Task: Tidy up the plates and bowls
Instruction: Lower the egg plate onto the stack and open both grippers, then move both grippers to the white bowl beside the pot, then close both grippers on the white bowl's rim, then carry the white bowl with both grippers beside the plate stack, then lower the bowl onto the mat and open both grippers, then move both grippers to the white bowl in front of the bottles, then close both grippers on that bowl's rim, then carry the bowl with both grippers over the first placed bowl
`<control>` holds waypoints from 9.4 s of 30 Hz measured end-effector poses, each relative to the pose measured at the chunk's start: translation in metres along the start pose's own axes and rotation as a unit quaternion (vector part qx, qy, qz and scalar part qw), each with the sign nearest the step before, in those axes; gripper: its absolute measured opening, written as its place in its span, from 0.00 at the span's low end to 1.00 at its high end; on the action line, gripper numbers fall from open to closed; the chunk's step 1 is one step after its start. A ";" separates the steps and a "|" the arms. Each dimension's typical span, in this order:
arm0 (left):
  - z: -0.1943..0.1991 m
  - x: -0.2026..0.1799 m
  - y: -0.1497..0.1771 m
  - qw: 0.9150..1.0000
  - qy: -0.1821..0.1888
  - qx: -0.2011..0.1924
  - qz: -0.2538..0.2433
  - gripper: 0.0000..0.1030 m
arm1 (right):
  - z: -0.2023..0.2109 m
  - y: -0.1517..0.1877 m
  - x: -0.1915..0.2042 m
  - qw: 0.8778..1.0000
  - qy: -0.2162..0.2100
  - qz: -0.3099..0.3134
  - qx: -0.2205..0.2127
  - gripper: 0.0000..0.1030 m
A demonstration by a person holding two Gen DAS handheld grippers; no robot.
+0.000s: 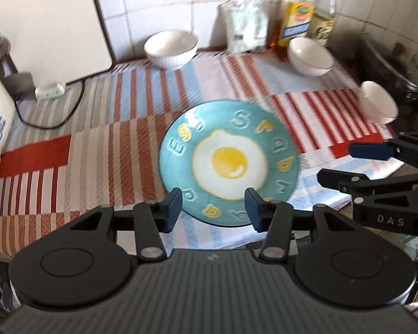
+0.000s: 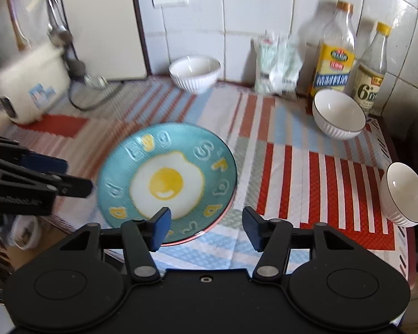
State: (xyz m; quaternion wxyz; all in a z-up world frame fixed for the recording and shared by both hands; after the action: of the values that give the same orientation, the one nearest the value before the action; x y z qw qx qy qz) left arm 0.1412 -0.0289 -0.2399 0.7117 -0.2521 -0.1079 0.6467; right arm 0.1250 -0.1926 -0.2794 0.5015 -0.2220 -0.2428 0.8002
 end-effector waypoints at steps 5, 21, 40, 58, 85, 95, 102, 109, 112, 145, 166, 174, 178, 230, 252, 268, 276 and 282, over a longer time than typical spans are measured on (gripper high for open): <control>0.023 -0.022 0.002 0.999 0.027 -0.020 -0.018 0.50 | 0.033 0.001 -0.006 0.999 0.013 0.016 -0.030 0.62; 0.062 -0.130 -0.006 0.987 0.111 -0.057 -0.105 0.62 | 0.114 0.032 -0.056 0.994 0.076 0.027 -0.068 0.70; 0.007 -0.225 -0.035 0.983 0.138 -0.042 -0.112 0.72 | 0.132 0.078 -0.141 0.987 0.143 -0.022 -0.068 0.83; -0.132 -0.301 -0.075 0.985 0.156 0.000 -0.080 0.72 | 0.036 0.106 -0.251 0.980 0.148 -0.120 -0.052 0.83; -0.242 -0.340 -0.063 0.983 0.142 0.103 -0.058 0.10 | -0.048 0.124 -0.318 0.962 0.134 -0.236 0.025 0.32; -0.233 -0.336 -0.058 0.984 0.124 0.092 -0.086 0.09 | -0.047 0.127 -0.319 0.950 0.128 -0.282 0.040 0.19; -0.198 -0.318 -0.060 0.984 0.132 0.094 -0.075 0.09 | -0.031 0.111 -0.301 0.951 0.114 -0.283 0.050 0.19; -0.156 -0.291 -0.058 0.986 0.120 0.081 -0.077 0.10 | -0.005 0.079 -0.271 0.962 0.095 -0.251 0.050 0.19; -0.139 -0.274 -0.054 0.987 0.119 0.072 -0.076 0.10 | 0.003 0.068 -0.255 0.967 0.086 -0.235 0.051 0.19; -0.136 -0.159 -0.025 0.996 0.049 0.081 0.002 0.11 | -0.045 0.031 -0.131 0.990 0.021 -0.132 0.048 0.19; -0.168 -0.165 -0.022 0.995 0.024 0.100 -0.008 0.11 | -0.075 0.049 -0.143 0.990 0.021 -0.123 0.066 0.19; -0.163 -0.168 -0.024 0.992 0.038 0.120 -0.011 0.20 | -0.076 0.048 -0.141 0.988 0.018 -0.134 0.077 0.31; -0.147 -0.163 -0.030 0.993 0.039 0.110 -0.024 0.30 | -0.058 0.042 -0.144 0.991 0.020 -0.123 0.057 0.43; -0.201 -0.207 -0.208 0.984 0.109 -0.022 -0.142 0.48 | -0.089 -0.043 -0.268 0.990 0.063 -0.115 -0.049 0.63; -0.273 -0.224 -0.217 0.983 0.095 0.036 -0.151 0.20 | -0.157 -0.029 -0.299 0.964 0.038 -0.264 -0.004 0.37; -0.254 -0.230 -0.195 0.985 0.088 0.058 -0.139 0.13 | -0.150 -0.024 -0.290 0.960 0.051 -0.274 0.035 0.17; -0.188 -0.223 -0.183 0.987 0.081 0.035 -0.136 0.13 | -0.104 -0.033 -0.259 0.965 0.036 -0.256 0.049 0.18; -0.138 -0.216 -0.168 0.988 0.081 0.026 -0.132 0.13 | -0.056 -0.039 -0.235 0.972 0.037 -0.230 0.037 0.18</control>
State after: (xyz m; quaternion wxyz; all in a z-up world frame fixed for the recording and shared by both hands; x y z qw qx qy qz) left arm 0.3229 -0.2757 -0.2360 0.8038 -0.2686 -0.0653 0.5267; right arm 0.2793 -0.3825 -0.2725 0.6883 -0.1705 -0.2386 0.6635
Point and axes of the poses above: each gripper's, at about its wrist camera, not at the fingertips, and z roughly against the way its jaws point, x to its left, y to its underside, the point moved 7 cm from there along -z, roughly the way its jaws point, and after that the axes turned 15 degrees about z, right-handed, at the moved point
